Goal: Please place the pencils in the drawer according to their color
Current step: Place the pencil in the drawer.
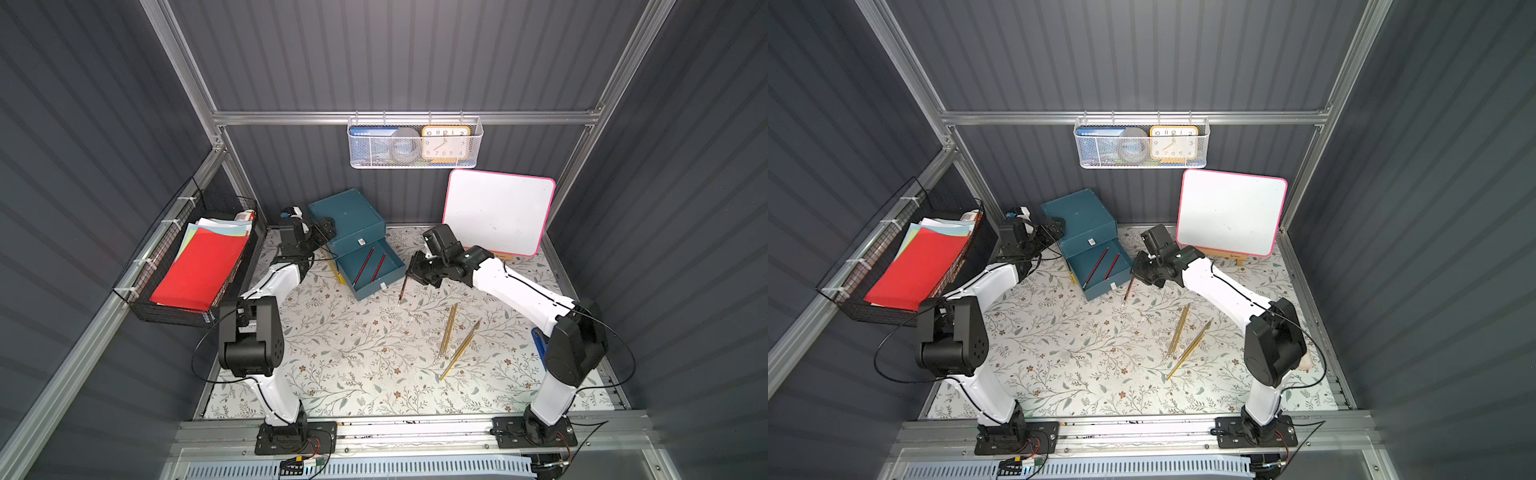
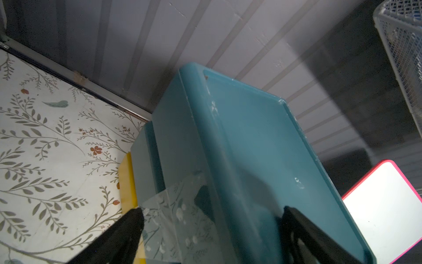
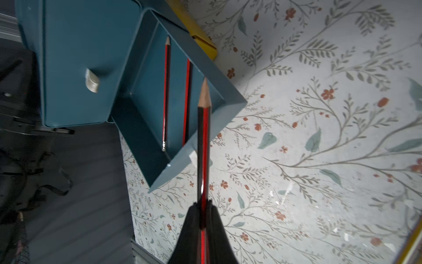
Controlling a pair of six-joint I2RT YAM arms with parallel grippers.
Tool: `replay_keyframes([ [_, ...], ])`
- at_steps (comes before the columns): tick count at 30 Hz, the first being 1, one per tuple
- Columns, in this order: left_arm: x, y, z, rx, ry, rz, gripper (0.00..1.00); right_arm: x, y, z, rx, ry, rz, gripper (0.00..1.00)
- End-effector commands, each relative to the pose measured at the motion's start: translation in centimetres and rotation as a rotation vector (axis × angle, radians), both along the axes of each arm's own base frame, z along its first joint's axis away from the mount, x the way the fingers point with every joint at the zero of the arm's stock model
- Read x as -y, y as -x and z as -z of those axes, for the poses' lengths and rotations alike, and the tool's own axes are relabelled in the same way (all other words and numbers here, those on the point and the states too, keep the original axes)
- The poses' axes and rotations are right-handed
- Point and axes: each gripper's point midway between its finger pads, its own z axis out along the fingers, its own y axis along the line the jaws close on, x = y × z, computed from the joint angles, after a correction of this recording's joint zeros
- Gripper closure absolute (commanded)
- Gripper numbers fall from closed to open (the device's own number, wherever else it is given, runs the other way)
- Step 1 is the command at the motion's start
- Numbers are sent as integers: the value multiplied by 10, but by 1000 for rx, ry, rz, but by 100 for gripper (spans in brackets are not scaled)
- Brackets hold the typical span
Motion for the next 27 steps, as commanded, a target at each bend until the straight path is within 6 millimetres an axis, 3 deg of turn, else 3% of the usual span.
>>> replay_keyframes([
  [1, 5, 9, 20, -74, -8, 21, 0, -19, -11, -2, -8, -39, -8, 100],
  [11, 5, 9, 22, -80, -11, 20, 0, -66, -51, -5, -10, -168, -7, 100],
  [19, 5, 9, 23, -81, -15, 20, 0, -90, -77, 8, -7, -223, 25, 100],
  [27, 5, 9, 23, -78, -11, 24, 0, -101, -95, 27, 10, -219, 30, 100],
])
